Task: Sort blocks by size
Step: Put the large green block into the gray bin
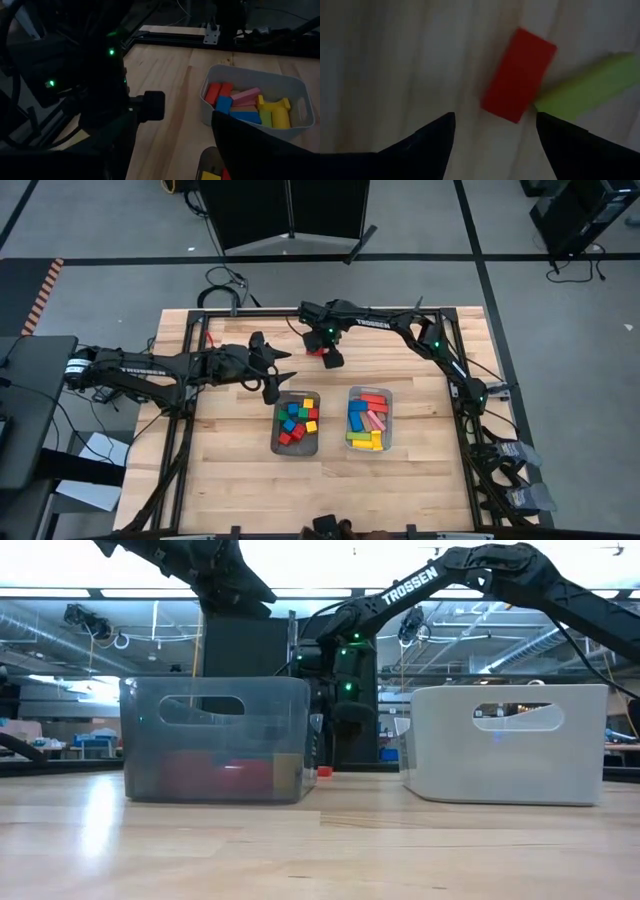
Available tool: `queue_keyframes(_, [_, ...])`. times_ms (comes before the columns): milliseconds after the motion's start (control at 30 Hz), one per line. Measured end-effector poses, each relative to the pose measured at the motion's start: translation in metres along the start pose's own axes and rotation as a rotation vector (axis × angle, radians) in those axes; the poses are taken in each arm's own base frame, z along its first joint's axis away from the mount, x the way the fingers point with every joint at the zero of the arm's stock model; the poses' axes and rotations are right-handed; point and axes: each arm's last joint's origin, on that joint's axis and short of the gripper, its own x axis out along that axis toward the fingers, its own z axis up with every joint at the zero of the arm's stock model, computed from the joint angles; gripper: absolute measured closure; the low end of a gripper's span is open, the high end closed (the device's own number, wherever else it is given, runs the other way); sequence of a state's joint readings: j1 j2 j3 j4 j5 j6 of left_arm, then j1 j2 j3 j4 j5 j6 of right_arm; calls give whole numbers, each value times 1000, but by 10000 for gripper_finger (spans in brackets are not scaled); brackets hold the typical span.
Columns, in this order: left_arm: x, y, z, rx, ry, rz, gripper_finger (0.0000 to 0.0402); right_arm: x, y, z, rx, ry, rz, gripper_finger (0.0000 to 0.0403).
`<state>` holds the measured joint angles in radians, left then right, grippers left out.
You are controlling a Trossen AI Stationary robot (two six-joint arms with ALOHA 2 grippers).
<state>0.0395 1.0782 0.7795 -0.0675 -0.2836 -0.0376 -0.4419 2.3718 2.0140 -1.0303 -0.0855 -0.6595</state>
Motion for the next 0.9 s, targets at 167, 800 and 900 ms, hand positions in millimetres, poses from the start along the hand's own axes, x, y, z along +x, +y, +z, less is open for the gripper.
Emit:
queue_keyframes(167, [0,0,0,-8,-2,0,138,-2,4,2,-2,-26,43,127])
queue_keyframes(800, [0,0,2,-22,-23,-1,138,-4,0,3,-7,-72,40,118])
queue_keyframes(900, [0,0,2,-23,-25,-1,138,-4,-2,2,-20,-78,48,116])
